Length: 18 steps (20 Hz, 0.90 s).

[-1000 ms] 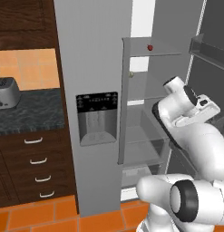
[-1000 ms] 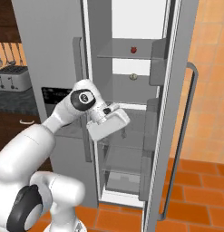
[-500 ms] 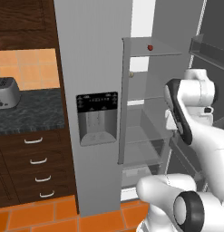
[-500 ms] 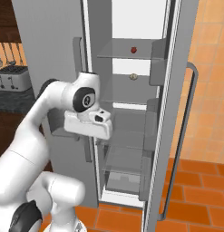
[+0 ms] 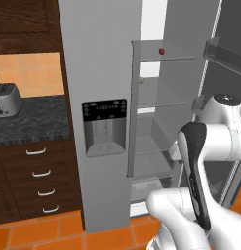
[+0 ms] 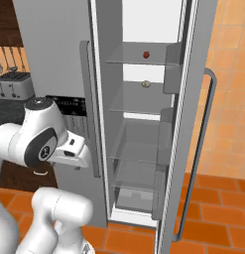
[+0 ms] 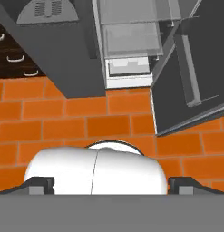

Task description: Take the strawberry from the fridge and place it on top of the pancake, located on the dining counter.

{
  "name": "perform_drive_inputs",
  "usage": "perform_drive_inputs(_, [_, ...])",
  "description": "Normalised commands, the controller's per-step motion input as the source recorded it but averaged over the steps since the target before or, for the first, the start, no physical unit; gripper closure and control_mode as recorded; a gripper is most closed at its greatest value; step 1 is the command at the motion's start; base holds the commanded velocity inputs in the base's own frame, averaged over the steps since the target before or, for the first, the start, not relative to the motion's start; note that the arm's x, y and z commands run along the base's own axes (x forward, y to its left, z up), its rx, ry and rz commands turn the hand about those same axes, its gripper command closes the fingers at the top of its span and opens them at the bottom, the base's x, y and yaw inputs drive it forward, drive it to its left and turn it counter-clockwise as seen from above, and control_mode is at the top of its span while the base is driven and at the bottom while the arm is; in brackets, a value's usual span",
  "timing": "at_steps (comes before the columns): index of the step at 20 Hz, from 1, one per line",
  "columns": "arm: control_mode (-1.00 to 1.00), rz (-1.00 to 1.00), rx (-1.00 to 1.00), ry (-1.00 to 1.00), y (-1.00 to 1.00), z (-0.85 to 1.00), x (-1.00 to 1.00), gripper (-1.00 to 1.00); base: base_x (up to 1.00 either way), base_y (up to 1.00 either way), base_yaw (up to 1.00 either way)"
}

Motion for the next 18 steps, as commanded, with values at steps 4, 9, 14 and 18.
perform_drive_inputs(4, [-1.0,0.11,-0.2,0.06,0.66,0.0,0.02,-1.0,0.0,0.0,0.0])
perform_drive_inputs(9, [-1.0,0.0,-0.01,-0.01,0.06,-0.06,-0.03,-1.0,0.0,0.0,0.0])
perform_drive_inputs(14, [-1.0,0.0,0.0,0.0,0.0,0.0,0.0,-1.0,0.0,0.0,0.0])
perform_drive_inputs(18, [1.0,0.0,0.0,0.0,0.0,0.0,0.0,-1.0,0.15,0.0,0.0])
